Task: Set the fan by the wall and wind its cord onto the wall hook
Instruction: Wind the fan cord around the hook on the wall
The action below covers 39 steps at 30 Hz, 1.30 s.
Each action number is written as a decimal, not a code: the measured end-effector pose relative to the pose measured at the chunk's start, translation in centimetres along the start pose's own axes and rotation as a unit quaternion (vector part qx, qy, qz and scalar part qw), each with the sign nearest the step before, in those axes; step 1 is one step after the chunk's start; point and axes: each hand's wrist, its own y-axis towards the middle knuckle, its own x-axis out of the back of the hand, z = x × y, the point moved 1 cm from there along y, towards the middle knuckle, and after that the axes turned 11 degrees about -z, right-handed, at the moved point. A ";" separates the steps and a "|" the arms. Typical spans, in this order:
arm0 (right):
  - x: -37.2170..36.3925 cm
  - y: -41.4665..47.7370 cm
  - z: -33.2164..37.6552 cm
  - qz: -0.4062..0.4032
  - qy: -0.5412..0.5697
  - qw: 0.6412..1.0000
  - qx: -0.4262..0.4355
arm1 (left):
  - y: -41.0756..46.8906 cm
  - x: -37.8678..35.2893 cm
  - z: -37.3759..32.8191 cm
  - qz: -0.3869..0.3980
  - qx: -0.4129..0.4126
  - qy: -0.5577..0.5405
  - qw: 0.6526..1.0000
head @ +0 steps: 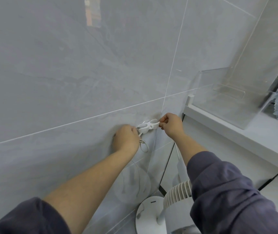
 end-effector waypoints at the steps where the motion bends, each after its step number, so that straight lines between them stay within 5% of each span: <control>1: 0.1 0.0 0.1 -0.004 0.001 1.000 -0.002 | 0.0 -0.1 -0.1 -0.004 0.010 -0.040 0.999; 4: 0.1 0.3 0.3 -0.002 -0.005 1.000 -0.007 | 0.1 -0.5 -0.6 -0.005 0.040 -0.099 0.994; 8: -0.1 0.6 0.6 0.003 -0.020 1.000 0.002 | 0.8 -0.5 -1.8 -0.007 0.002 -0.043 0.999; 18: 1.0 1.9 0.0 0.085 0.007 0.996 0.020 | 0.4 -2.2 -3.0 0.137 -0.039 -0.108 0.984; 24: 2.1 1.8 -0.1 0.117 0.022 0.993 0.018 | 0.0 -2.0 -2.5 0.137 -0.044 -0.134 0.980; 34: 0.0 1.2 -0.1 0.001 -0.001 0.999 0.051 | 0.3 -2.1 -2.9 0.127 -0.012 -0.149 0.980; 39: 1.3 1.2 -0.1 0.053 -0.037 0.995 0.079 | 0.0 -3.0 -5.1 0.159 0.025 -0.198 0.967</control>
